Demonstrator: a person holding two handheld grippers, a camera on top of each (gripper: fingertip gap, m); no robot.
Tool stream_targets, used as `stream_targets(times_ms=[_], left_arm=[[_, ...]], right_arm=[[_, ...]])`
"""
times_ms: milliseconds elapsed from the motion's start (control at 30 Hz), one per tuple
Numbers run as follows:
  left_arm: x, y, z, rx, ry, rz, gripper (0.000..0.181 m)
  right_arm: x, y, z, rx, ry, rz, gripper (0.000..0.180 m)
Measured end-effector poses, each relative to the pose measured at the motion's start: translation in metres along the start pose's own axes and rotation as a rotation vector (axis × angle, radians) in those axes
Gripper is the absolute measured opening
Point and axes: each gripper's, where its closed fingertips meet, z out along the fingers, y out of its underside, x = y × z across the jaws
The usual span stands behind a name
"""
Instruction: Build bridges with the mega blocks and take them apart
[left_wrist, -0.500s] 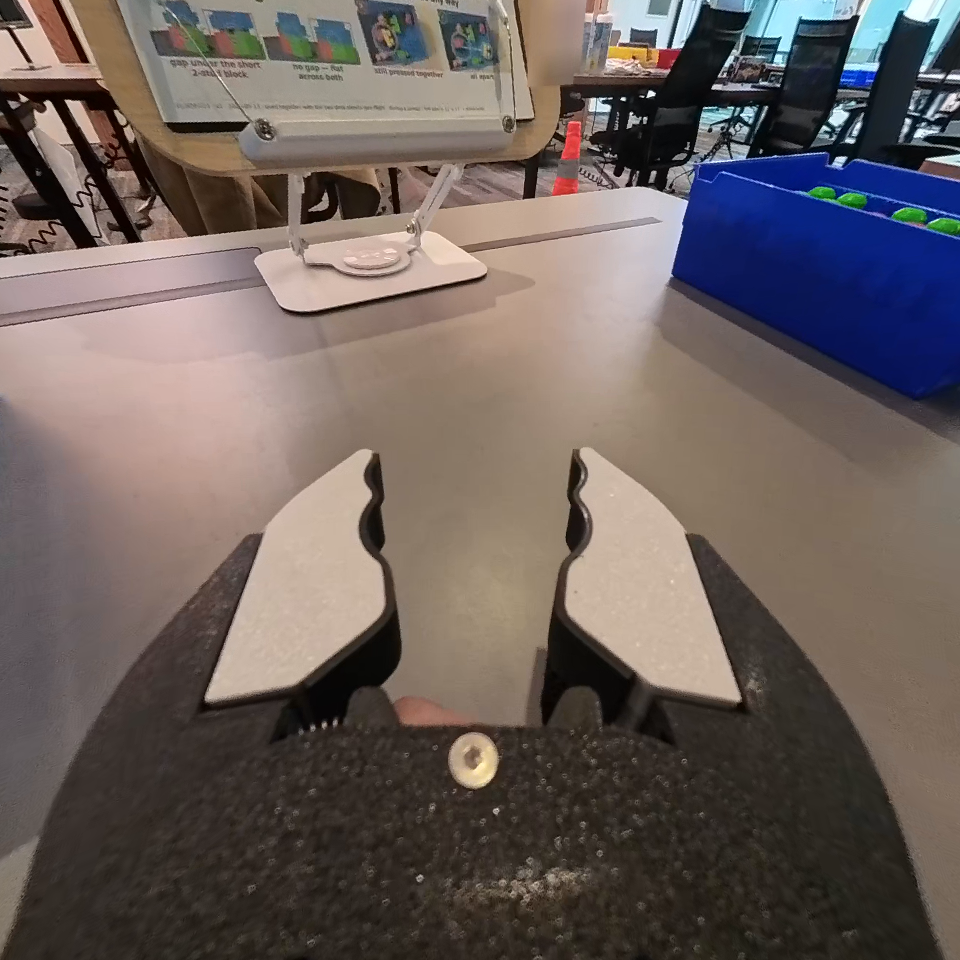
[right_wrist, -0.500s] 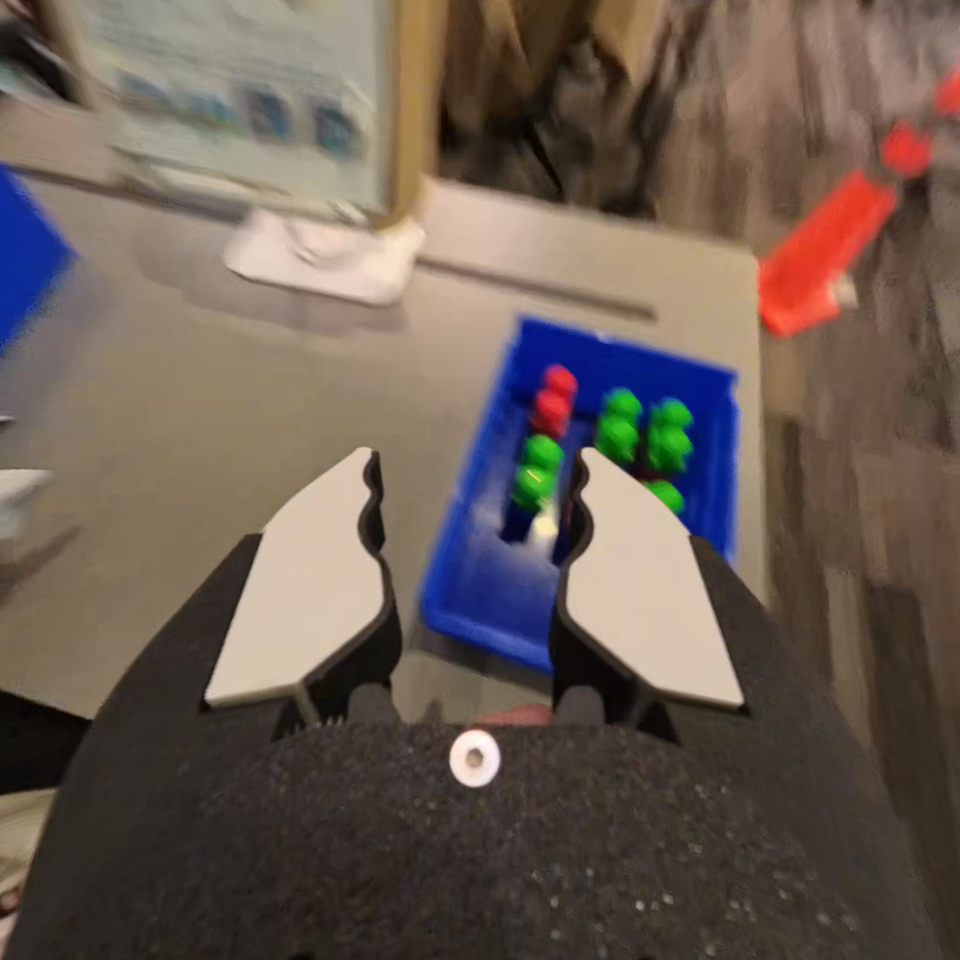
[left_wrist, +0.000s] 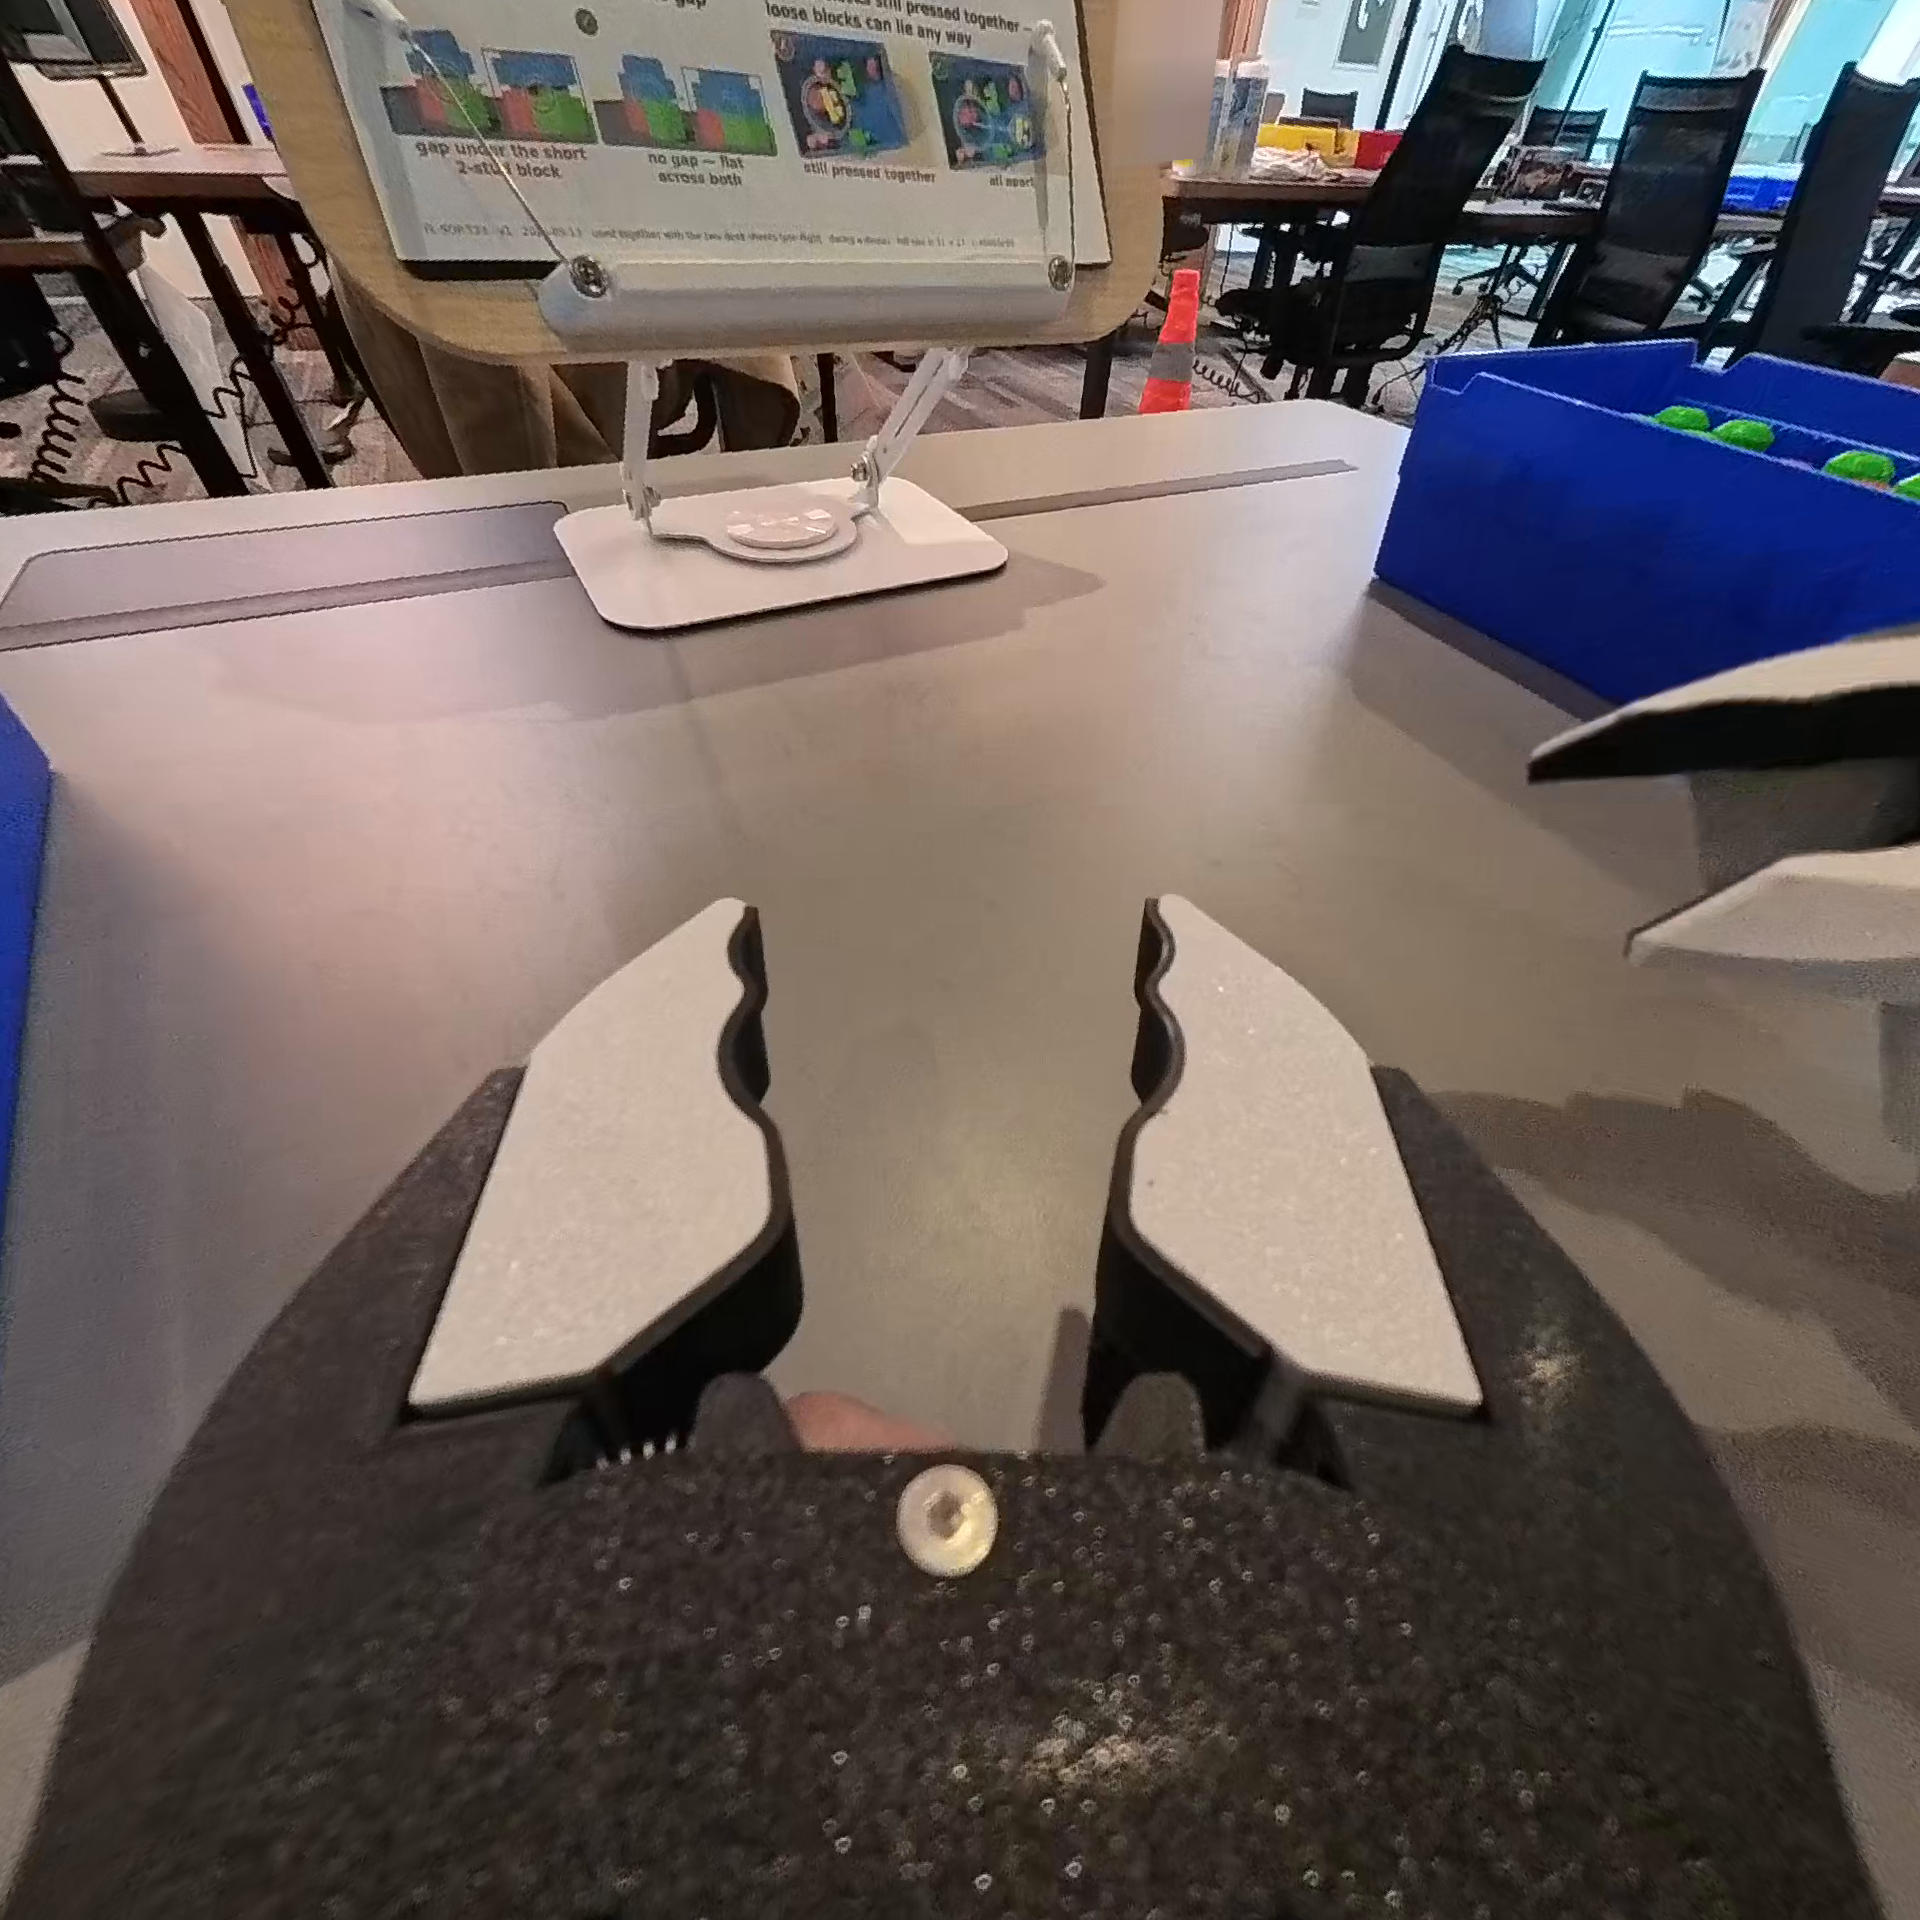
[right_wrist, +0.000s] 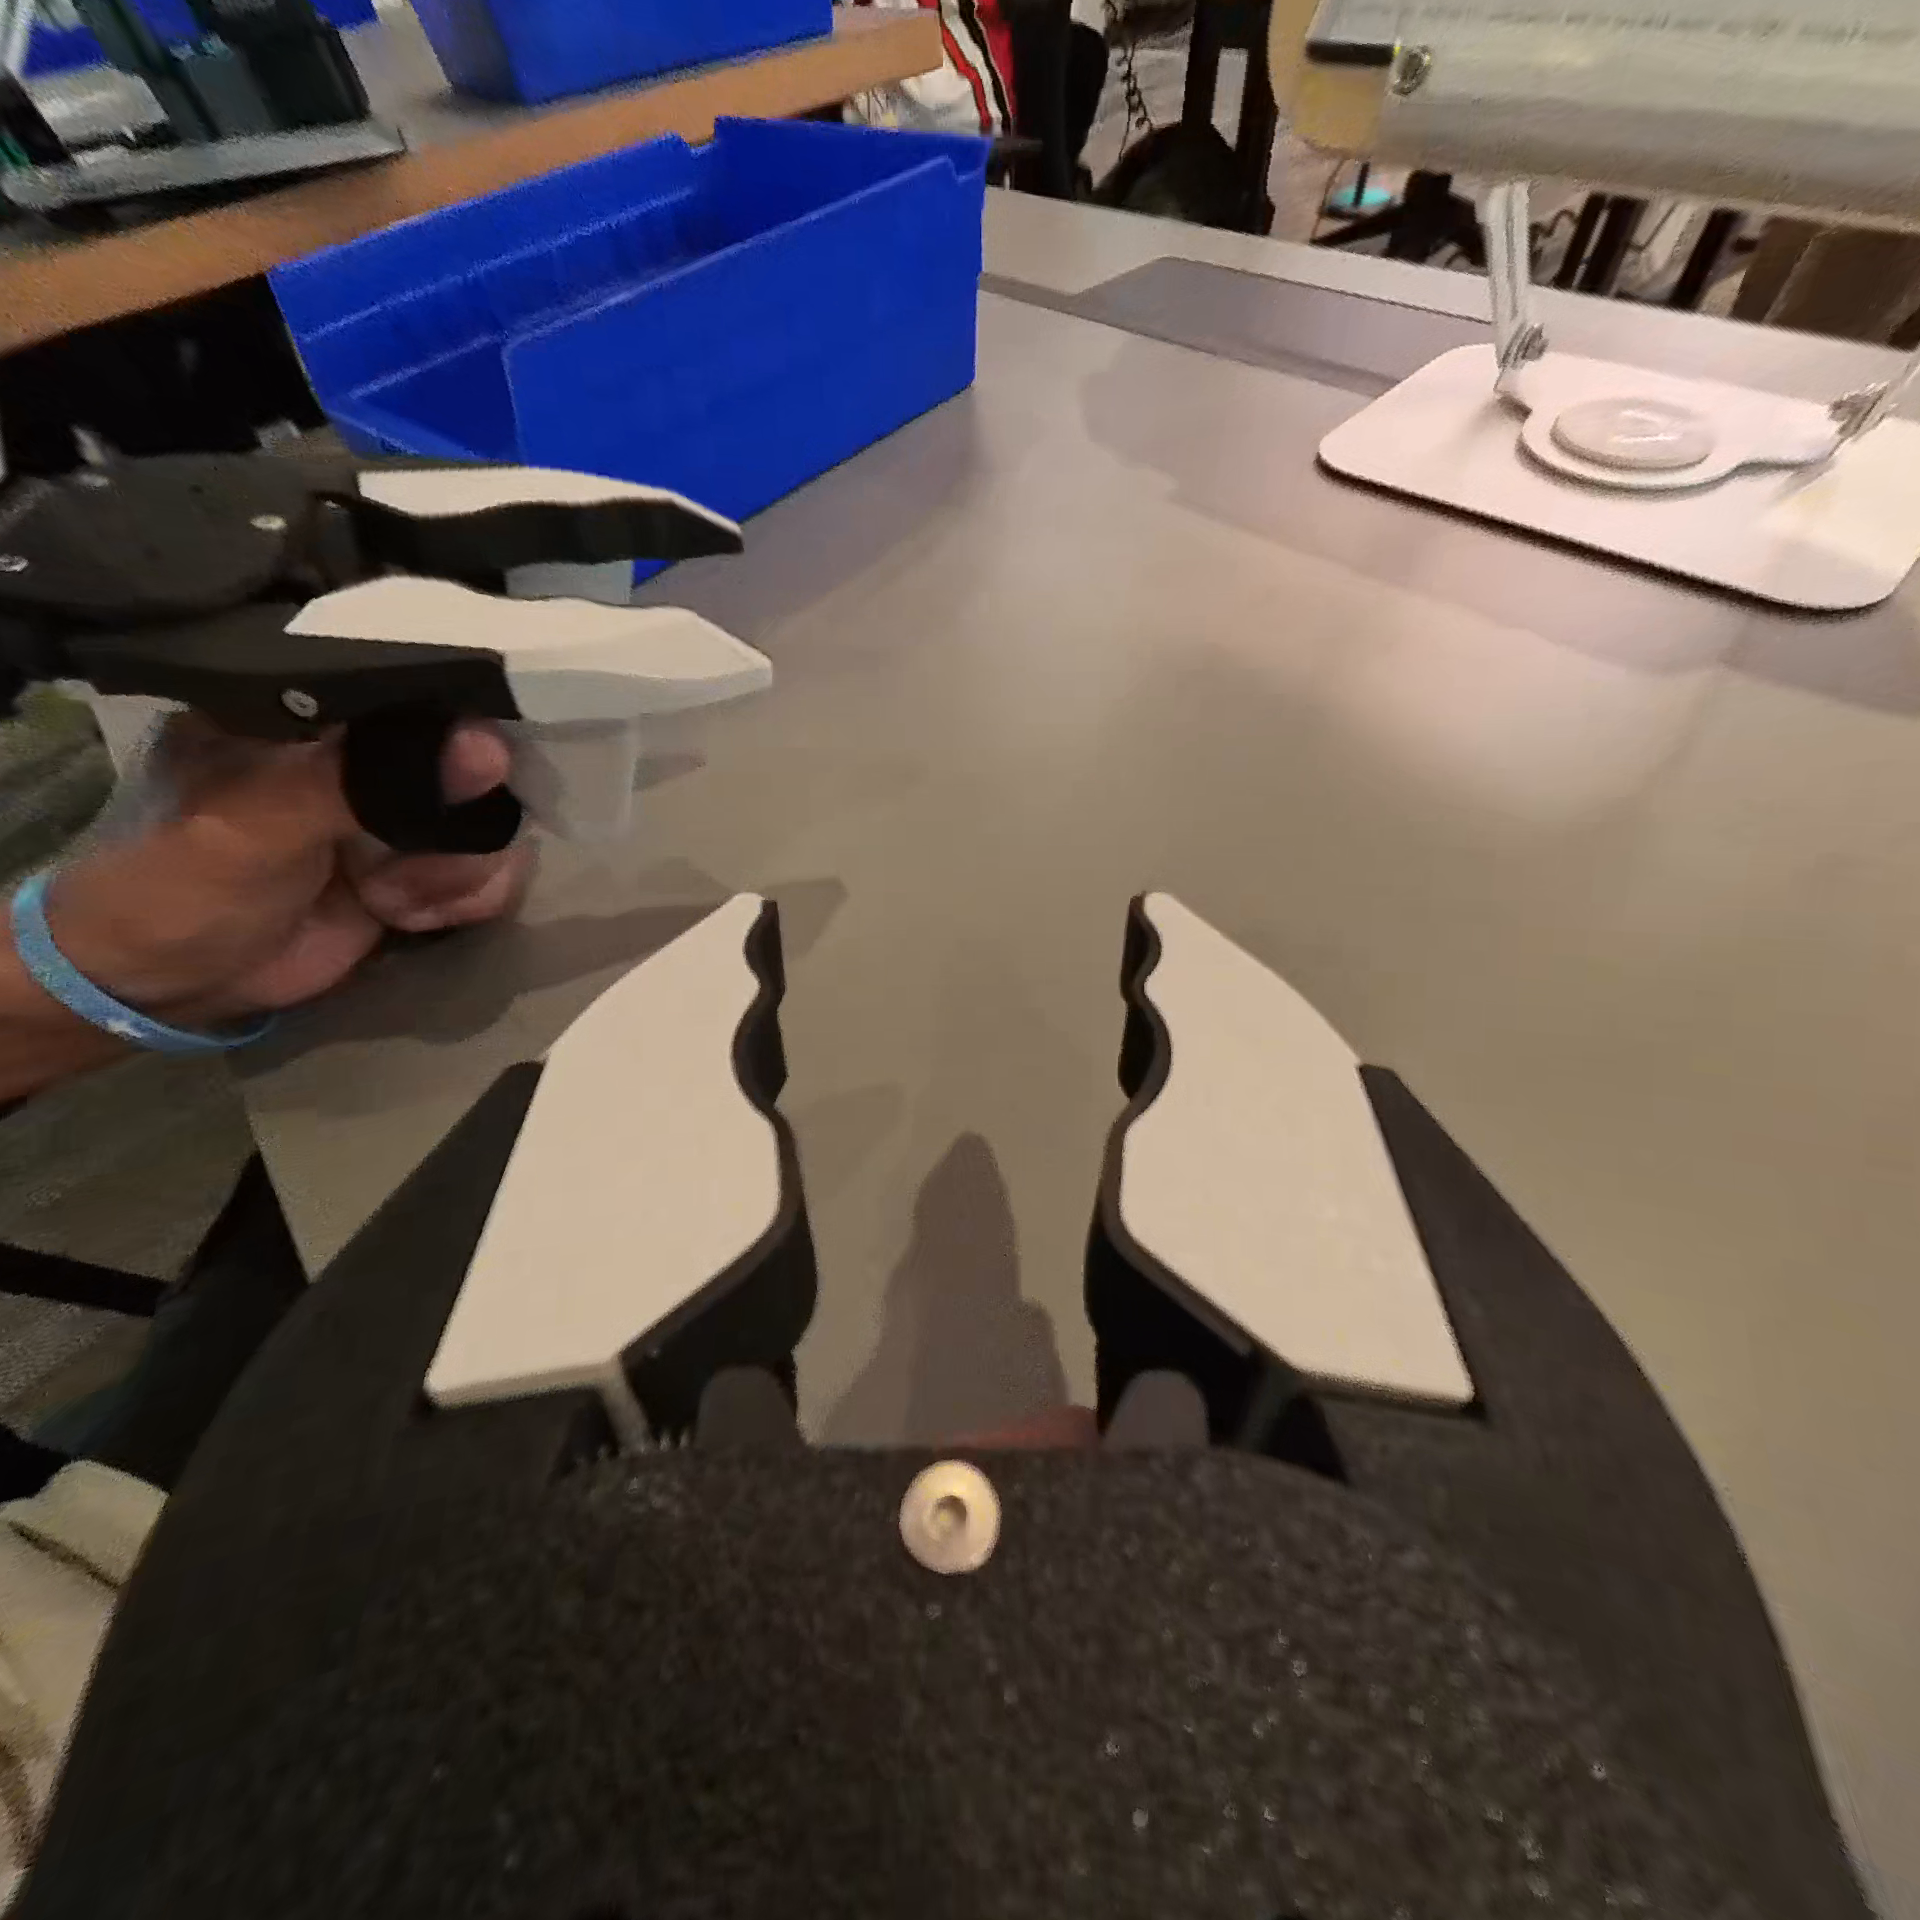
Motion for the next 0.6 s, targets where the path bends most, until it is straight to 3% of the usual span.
stream_targets(times_ms=[400,600], left_arm=[[0.004,0.003,0.003,-0.026,-0.013,0.045,0.064],[0.0,-0.01,-0.017,-0.074,0.013,0.121,0.076]], right_arm=[[0.006,0.008,-0.009,0.029,-0.055,0.009,0.059],[0.009,0.009,-0.012,0.026,-0.097,0.077,0.059]])
